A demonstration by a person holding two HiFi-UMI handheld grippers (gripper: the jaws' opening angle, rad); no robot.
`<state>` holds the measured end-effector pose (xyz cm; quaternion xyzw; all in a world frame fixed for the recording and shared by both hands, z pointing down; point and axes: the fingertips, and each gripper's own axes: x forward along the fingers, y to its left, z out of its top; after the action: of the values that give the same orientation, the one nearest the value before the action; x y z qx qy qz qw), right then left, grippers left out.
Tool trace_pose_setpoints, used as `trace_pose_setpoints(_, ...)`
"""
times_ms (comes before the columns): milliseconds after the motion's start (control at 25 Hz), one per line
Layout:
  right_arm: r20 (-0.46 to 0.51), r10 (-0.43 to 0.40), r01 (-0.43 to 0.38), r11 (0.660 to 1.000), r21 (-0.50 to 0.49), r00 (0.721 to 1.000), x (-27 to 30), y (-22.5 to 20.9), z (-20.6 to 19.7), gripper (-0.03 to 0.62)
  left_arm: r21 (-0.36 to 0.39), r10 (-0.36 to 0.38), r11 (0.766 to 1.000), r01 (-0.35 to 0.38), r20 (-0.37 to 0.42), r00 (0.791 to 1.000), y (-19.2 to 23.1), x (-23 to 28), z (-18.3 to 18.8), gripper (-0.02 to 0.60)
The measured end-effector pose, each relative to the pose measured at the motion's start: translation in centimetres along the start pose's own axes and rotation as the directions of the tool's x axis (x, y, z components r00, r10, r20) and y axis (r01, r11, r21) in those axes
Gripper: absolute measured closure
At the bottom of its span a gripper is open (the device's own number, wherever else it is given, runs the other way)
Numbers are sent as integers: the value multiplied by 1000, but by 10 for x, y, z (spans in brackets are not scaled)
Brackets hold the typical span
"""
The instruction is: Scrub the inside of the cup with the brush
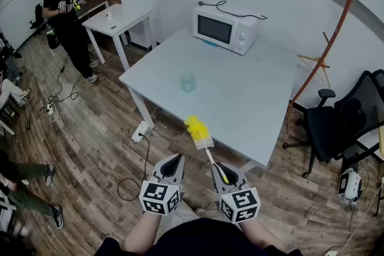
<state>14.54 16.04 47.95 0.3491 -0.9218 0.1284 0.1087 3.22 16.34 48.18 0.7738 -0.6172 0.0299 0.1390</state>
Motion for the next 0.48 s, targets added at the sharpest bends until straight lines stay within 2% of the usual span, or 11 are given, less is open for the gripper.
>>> trace_pose_setpoints(240,4,1,-1,1000,-7,1000,-3,3,1,545,-15,-6,1000,6,8,1000,-2,-5,1,565)
trace_pose_setpoints(480,4,6,-5,1000,-12,1000,-5,4,1,545,6,-22,1000,22,0,1000,-9,-6,1,565)
